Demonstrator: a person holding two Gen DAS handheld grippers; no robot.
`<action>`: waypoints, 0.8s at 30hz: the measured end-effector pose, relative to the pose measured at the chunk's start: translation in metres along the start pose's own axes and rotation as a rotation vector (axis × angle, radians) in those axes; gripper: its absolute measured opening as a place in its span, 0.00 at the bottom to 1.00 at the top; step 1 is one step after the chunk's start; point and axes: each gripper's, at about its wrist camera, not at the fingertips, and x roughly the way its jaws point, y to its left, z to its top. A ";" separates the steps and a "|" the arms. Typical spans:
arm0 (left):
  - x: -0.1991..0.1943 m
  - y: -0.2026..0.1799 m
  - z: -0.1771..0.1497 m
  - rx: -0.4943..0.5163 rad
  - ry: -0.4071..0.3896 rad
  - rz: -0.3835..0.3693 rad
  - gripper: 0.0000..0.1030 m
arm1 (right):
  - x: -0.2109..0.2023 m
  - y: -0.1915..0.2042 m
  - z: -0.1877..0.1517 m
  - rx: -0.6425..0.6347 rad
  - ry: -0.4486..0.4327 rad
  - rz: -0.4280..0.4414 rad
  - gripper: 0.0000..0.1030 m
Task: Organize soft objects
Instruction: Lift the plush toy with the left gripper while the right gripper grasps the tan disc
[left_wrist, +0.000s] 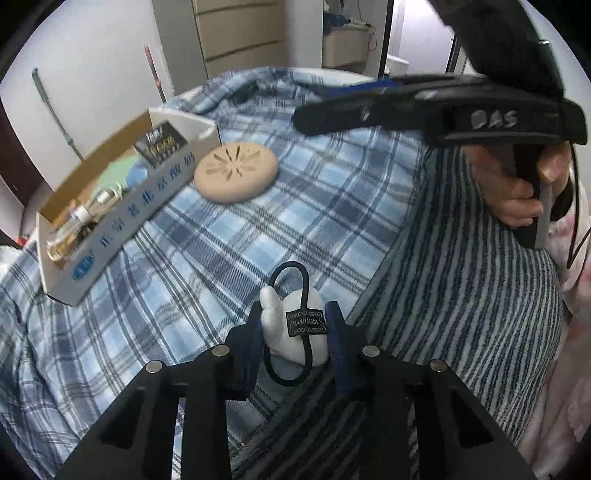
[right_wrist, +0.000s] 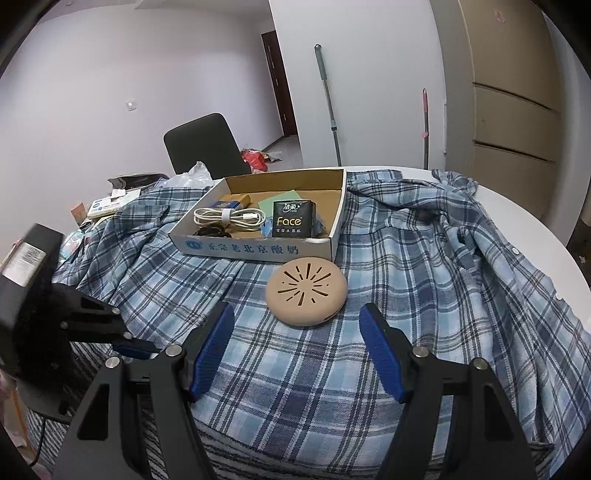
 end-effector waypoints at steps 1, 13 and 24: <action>-0.003 0.000 0.001 -0.001 -0.015 0.007 0.33 | 0.000 0.000 0.000 -0.001 -0.001 -0.002 0.67; -0.040 0.044 0.020 -0.197 -0.309 0.160 0.33 | -0.008 0.008 0.013 -0.053 -0.018 -0.048 0.67; -0.042 0.079 0.008 -0.346 -0.444 0.275 0.33 | 0.023 0.008 0.057 -0.038 0.034 0.007 0.84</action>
